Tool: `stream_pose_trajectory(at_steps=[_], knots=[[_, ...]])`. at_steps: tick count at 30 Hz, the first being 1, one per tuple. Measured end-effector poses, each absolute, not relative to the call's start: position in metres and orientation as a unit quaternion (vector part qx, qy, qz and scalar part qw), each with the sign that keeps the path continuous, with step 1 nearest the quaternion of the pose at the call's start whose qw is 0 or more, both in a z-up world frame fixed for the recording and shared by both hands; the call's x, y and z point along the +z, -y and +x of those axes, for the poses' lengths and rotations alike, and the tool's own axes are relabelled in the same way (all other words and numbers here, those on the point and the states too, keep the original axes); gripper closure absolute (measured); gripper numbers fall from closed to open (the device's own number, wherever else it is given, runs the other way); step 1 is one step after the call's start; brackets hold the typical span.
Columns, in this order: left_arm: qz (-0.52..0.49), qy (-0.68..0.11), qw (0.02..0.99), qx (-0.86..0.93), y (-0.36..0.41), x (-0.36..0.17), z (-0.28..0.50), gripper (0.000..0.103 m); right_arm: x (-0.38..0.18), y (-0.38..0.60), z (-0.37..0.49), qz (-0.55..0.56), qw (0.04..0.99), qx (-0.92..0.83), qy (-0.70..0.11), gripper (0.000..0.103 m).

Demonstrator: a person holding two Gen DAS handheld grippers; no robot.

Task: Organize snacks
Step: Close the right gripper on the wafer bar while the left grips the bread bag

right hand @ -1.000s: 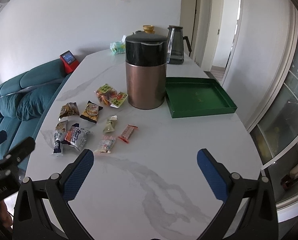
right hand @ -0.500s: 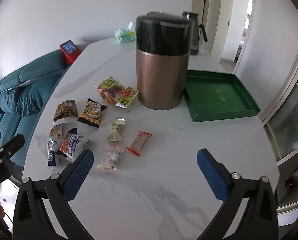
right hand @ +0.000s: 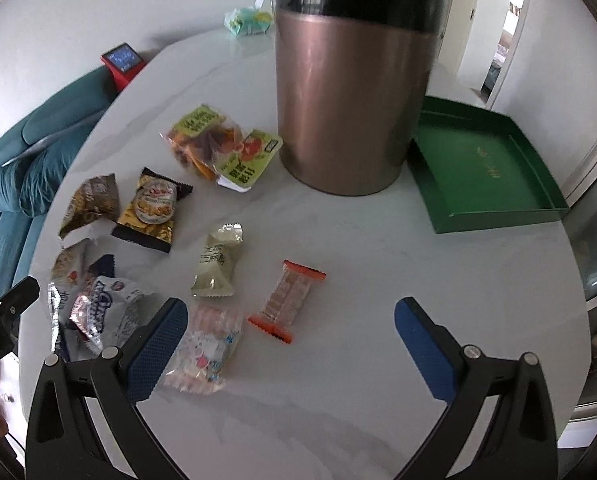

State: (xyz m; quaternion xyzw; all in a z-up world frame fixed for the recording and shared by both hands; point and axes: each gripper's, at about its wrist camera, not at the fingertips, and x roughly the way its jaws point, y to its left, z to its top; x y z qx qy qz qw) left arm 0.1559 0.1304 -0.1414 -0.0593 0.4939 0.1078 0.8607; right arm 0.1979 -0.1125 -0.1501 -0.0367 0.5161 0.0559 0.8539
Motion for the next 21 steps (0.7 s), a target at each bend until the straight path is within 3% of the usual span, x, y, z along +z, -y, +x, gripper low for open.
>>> stream_pose_trajectory(at_steps=[21], knots=[[-0.089, -0.532, 0.834, 0.117, -0.157, -0.184, 0.179, 0.001, -0.195, 0.109, 0.224, -0.038, 0.842, 0.043, -0.537, 0.0]])
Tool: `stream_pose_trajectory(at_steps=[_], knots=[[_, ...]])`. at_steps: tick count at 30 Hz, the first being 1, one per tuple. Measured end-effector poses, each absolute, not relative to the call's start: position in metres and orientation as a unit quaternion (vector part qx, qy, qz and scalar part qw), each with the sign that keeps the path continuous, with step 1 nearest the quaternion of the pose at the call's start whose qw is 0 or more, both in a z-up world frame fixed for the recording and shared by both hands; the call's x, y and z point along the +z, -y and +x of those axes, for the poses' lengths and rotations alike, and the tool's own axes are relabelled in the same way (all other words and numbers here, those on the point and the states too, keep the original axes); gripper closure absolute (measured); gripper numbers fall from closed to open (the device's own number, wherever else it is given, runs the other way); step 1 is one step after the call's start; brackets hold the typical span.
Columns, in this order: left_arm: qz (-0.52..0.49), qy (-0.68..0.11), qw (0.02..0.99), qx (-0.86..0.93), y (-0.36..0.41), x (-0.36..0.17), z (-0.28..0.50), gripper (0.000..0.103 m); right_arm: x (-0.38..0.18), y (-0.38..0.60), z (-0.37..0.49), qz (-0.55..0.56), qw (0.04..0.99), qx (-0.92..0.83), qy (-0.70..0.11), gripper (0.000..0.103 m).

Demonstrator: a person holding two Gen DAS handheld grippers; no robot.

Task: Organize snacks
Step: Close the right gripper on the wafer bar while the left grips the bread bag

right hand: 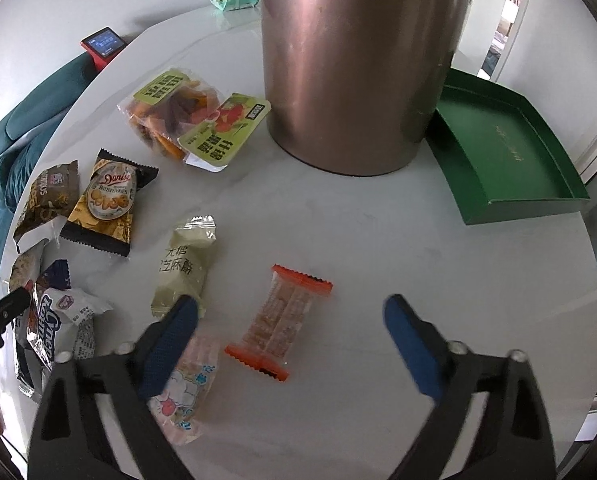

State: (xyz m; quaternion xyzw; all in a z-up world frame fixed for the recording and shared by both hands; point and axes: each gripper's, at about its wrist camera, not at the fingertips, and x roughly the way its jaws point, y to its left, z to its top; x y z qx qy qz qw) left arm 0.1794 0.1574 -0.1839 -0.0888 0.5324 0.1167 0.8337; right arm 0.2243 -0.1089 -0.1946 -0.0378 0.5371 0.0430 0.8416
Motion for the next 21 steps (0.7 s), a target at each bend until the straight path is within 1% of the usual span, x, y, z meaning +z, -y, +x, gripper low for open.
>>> stream_pose_trajectory(at_steps=[8, 9, 10, 11, 16, 18, 19, 21], knots=[[-0.085, -0.543, 0.827, 0.118, -0.157, -0.194, 0.182, 0.001, -0.196, 0.111, 0.225, -0.035, 0.841, 0.047, -0.538, 0.0], [-0.079, -0.542, 0.828, 0.12, -0.156, -0.194, 0.182, 0.001, -0.197, 0.111, 0.224, -0.034, 0.84, 0.051, -0.539, 0.01], [-0.07, -0.541, 0.829, 0.122, -0.153, -0.194, 0.182, 0.001, -0.198, 0.111, 0.224, -0.036, 0.839, 0.051, -0.54, 0.03], [-0.063, -0.54, 0.83, 0.122, -0.15, -0.193, 0.183, 0.001, -0.199, 0.11, 0.225, -0.039, 0.838, 0.052, -0.542, 0.038], [-0.071, -0.538, 0.831, 0.124, -0.15, -0.196, 0.18, 0.002, -0.207, 0.113, 0.223, -0.032, 0.833, 0.057, -0.549, 0.039], [-0.069, -0.545, 0.826, 0.124, -0.151, -0.199, 0.18, 0.004, -0.208, 0.113, 0.223, -0.037, 0.834, 0.06, -0.547, 0.04], [-0.073, -0.545, 0.826, 0.121, -0.151, -0.2, 0.18, 0.004, -0.208, 0.112, 0.223, -0.039, 0.835, 0.059, -0.546, 0.043], [-0.076, -0.546, 0.826, 0.122, -0.151, -0.199, 0.181, 0.004, -0.207, 0.111, 0.221, -0.048, 0.837, 0.058, -0.542, 0.071]])
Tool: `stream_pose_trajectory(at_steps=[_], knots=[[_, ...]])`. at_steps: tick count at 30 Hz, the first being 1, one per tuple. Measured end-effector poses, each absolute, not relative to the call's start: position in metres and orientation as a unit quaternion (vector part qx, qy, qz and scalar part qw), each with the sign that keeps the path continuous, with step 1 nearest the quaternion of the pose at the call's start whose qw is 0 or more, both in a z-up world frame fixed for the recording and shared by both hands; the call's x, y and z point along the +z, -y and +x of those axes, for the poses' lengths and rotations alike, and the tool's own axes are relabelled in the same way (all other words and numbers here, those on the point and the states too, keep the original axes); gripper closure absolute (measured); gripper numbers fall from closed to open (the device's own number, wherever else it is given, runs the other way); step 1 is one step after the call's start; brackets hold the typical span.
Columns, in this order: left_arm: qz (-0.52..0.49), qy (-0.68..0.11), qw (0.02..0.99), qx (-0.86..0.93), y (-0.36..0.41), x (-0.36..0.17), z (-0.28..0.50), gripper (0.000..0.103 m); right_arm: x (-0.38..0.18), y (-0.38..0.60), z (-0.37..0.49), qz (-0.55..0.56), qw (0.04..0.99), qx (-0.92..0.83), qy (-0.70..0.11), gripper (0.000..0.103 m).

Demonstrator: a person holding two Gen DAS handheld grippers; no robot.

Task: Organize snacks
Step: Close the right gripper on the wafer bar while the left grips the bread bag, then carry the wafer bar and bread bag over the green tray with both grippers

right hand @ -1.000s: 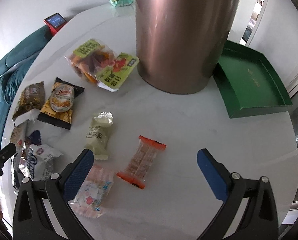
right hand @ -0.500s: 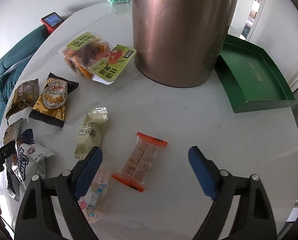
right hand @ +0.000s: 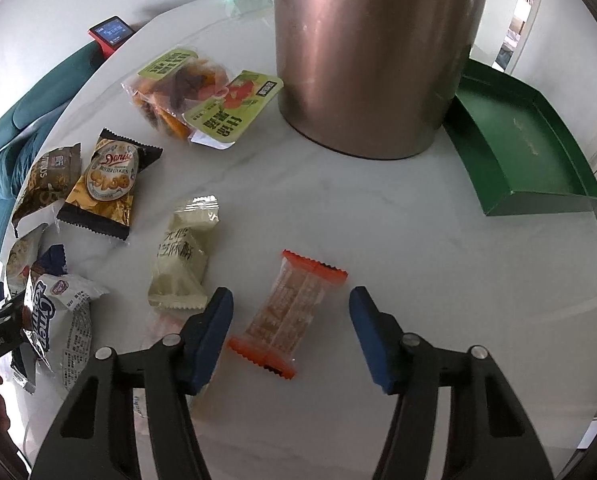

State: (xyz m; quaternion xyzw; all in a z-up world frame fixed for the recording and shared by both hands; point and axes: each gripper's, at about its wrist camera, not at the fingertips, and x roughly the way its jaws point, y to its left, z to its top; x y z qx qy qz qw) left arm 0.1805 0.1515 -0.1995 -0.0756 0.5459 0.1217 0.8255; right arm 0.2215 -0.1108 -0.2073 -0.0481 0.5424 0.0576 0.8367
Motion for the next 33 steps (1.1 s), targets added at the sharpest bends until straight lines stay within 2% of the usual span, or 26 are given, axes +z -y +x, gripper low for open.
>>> stream_pose_trajectory(at_steps=[2, 12, 23, 25, 26, 27, 28, 29, 33], knots=[[-0.075, -0.546, 0.826, 0.122, -0.151, -0.2, 0.181, 0.004, -0.207, 0.11, 0.221, -0.049, 0.838, 0.059, -0.54, 0.077], [-0.075, -0.542, 0.828, 0.124, -0.152, -0.2, 0.179, 0.001, -0.208, 0.11, 0.219, -0.05, 0.845, 0.062, -0.529, 0.077], [-0.077, -0.542, 0.828, 0.124, -0.15, -0.201, 0.177, 0.003, -0.207, 0.113, 0.209, -0.049, 0.845, 0.059, -0.529, 0.074], [-0.074, -0.542, 0.829, 0.12, -0.148, -0.198, 0.176, 0.013, -0.206, 0.114, 0.208, -0.05, 0.845, 0.059, -0.529, 0.075], [-0.07, -0.542, 0.83, 0.115, -0.146, -0.196, 0.176, 0.017, -0.206, 0.114, 0.207, -0.05, 0.845, 0.061, -0.529, 0.085], [-0.065, -0.541, 0.831, 0.108, -0.142, -0.194, 0.175, 0.032, -0.205, 0.115, 0.207, -0.049, 0.845, 0.062, -0.529, 0.103], [-0.06, -0.54, 0.833, 0.104, -0.138, -0.19, 0.174, 0.056, -0.205, 0.116, 0.206, -0.046, 0.845, 0.064, -0.529, 0.103], [-0.056, -0.539, 0.834, 0.103, -0.133, -0.188, 0.174, 0.066, -0.204, 0.116, 0.205, -0.047, 0.845, 0.065, -0.528, 0.103], [-0.06, -0.54, 0.833, 0.104, -0.132, -0.188, 0.174, 0.066, -0.204, 0.119, 0.205, -0.048, 0.846, 0.079, -0.526, 0.103]])
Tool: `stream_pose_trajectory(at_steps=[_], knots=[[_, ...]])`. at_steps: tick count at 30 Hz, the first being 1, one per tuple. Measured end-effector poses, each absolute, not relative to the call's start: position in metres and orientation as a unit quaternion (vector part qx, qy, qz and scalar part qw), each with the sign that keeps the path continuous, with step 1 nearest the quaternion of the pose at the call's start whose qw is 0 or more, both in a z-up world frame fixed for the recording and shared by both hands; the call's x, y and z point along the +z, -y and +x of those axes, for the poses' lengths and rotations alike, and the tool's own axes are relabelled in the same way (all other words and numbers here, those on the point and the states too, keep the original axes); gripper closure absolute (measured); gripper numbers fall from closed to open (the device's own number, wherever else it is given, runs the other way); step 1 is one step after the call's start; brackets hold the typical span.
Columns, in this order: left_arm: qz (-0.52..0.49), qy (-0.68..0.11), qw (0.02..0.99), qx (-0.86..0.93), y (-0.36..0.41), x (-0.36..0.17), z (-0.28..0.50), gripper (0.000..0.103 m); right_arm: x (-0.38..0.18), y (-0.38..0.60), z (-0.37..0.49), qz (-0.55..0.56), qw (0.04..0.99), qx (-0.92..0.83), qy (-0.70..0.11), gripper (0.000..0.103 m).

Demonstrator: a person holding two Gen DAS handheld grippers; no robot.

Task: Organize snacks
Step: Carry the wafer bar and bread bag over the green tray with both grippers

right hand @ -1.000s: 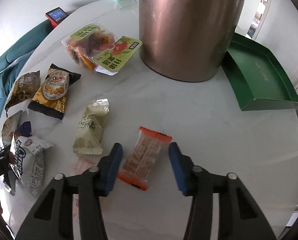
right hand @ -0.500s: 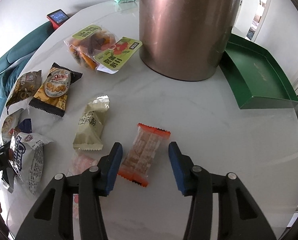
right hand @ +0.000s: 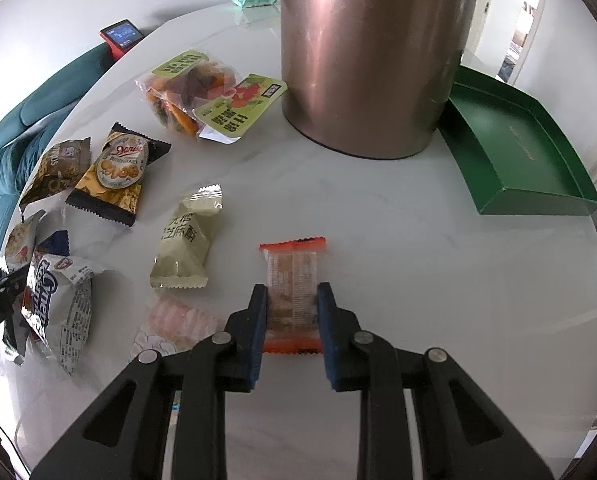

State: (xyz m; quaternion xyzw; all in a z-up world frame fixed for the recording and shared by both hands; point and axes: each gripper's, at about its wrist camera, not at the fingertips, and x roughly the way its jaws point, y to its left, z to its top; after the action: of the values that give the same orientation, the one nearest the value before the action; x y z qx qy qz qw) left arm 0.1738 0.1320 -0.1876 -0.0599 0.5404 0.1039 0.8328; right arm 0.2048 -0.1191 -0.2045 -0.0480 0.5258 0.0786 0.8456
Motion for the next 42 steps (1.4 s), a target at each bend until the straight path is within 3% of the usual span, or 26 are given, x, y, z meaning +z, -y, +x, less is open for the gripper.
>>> stream_pose_trajectory(at_steps=[10, 13, 31, 42], knots=[[-0.064, -0.549, 0.828, 0.095, -0.137, -0.187, 0.171, 0.07, -0.203, 0.123, 0.206, -0.036, 0.84, 0.098, -0.532, 0.103], [-0.071, -0.55, 0.826, 0.096, -0.139, -0.186, 0.169, 0.076, -0.198, 0.121, 0.205, -0.042, 0.842, 0.104, -0.527, 0.103], [-0.056, -0.517, 0.851, 0.07, -0.114, -0.143, 0.126, 0.077, -0.153, 0.13, 0.156, -0.049, 0.86, 0.133, -0.49, 0.103], [-0.024, -0.512, 0.858, 0.005, -0.048, -0.137, 0.097, 0.077, -0.131, 0.169, 0.111, -0.033, 0.871, 0.112, -0.477, 0.103]])
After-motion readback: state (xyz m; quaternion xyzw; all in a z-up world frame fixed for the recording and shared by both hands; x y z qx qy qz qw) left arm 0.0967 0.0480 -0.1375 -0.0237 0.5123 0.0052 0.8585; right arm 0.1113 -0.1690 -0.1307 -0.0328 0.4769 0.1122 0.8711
